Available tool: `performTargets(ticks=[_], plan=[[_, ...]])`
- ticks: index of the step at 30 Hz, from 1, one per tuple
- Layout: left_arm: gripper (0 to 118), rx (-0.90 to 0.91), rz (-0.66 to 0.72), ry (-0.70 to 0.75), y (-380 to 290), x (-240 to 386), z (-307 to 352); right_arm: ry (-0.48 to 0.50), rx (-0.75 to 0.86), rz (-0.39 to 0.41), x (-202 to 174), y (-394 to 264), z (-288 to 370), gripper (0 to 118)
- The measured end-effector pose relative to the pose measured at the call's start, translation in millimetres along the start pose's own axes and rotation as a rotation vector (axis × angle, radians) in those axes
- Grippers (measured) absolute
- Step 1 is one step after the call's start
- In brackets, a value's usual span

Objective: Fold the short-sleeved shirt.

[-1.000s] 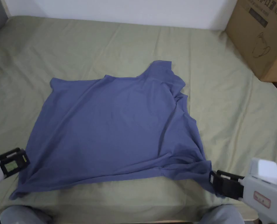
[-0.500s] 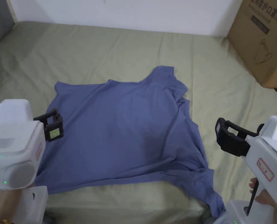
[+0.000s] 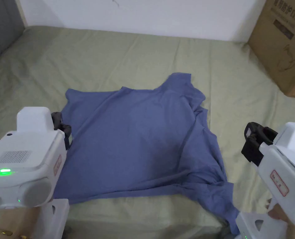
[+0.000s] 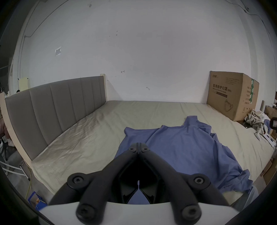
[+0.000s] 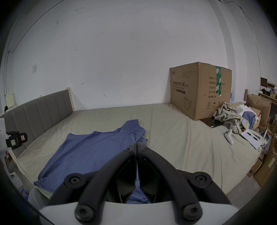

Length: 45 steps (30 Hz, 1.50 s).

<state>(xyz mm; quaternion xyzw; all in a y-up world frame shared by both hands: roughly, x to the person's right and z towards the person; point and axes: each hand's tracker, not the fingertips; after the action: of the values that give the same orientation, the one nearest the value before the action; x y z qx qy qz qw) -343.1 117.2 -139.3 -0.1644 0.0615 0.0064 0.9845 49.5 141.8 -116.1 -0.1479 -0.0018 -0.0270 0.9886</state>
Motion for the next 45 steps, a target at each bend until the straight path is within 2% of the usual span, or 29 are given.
performTargets(ticks=[5,6,7,10,11,12,16,22,25,26,28,29,30,31,32,33,34,35,39,42,43,44,45], plan=[[0,-0.045,0.015,-0.016,-0.3,-11.4,2.4,0.022,-0.008,0.008,-3.2,-3.2,-0.4,0],[6,-0.072,0.009,-0.016,-0.9,-15.3,2.7,0.033,-0.015,0.010,-3.3,-4.4,-1.1,0],[17,-0.103,0.006,-0.008,-2.4,-19.9,2.3,0.041,-0.025,0.009,-3.4,-5.1,-2.0,0],[100,-0.233,0.046,-0.014,-6.5,-39.9,-3.3,0.056,-0.043,0.017,-3.6,-8.9,-4.2,0],[118,-0.278,0.048,-0.001,-10.4,-45.5,-6.5,0.056,-0.047,0.022,-5.5,-9.3,-4.4,0],[117,-0.262,0.047,-0.002,-13.3,-54.8,-2.8,0.056,-0.051,0.025,-6.3,-10.7,-5.0,0],[118,-0.480,0.021,0.076,-40.2,-76.7,-14.8,0.065,-0.074,0.023,-8.4,-15.5,-6.5,0],[118,-0.792,0.147,0.122,-91.5,-103.4,-46.4,0.064,-0.107,0.030,-8.3,-21.5,-6.7,0],[115,-0.819,0.158,0.129,-109.1,-99.5,-51.7,0.057,-0.119,0.030,-7.1,-22.7,-7.0,0],[105,-0.825,0.162,0.128,-112.2,-98.3,-52.9,0.054,-0.121,0.030,-6.4,-23.3,-6.9,0],[63,-0.845,0.176,0.106,-116.5,-96.9,-57.2,0.045,-0.131,0.029,-5.5,-23.9,-8.3,0],[57,-0.851,0.164,0.099,-118.4,-96.1,-60.0,0.042,-0.135,0.027,-4.2,-24.6,-8.1,0],[56,-0.846,0.161,0.084,-120.3,-94.3,-60.9,0.042,-0.137,0.025,-3.2,-25.5,-7.8,0],[56,-0.832,0.083,0.106,-119.5,-91.1,-60.5,0.039,-0.142,0.021,-2.8,-26.1,-8.5,0],[50,-0.830,0.040,0.091,-117.1,-83.9,-56.8,0.036,-0.146,0.019,-2.2,-26.7,-8.6,0],[31,-0.813,0.032,0.049,-113.5,-80.6,-52.7,0.032,-0.149,0.018,-1.2,-27.8,-7.9,0],[3,-0.785,0.085,0.010,-109.0,-79.9,-49.0,0.030,-0.151,0.020,-0.1,-29.0,-7.0,0],[0,-0.773,0.096,0.050,-104.6,-78.6,-44.9,0.027,-0.156,0.023,0.5,-29.6,-7.5,0],[0,-0.662,0.099,0.051,-81.7,-82.2,-32.6,0.020,-0.219,0.045,7.4,-33.6,-9.3,0],[0,-0.586,0.156,0.035,-63.8,-81.0,-21.0,0.026,-0.376,0.085,17.0,-41.0,-20.3,0],[0,-0.571,0.169,0.027,-58.8,-81.8,-17.9,0.024,-0.431,0.092,19.8,-45.5,-25.5,2],[0,-0.558,0.179,0.024,-56.2,-80.5,-16.8,0.021,-0.473,0.084,21.9,-50.5,-29.7,21],[0,-0.548,0.189,0.022,-53.1,-80.4,-15.0,0.006,-0.516,0.072,26.5,-58.3,-34.1,54]])
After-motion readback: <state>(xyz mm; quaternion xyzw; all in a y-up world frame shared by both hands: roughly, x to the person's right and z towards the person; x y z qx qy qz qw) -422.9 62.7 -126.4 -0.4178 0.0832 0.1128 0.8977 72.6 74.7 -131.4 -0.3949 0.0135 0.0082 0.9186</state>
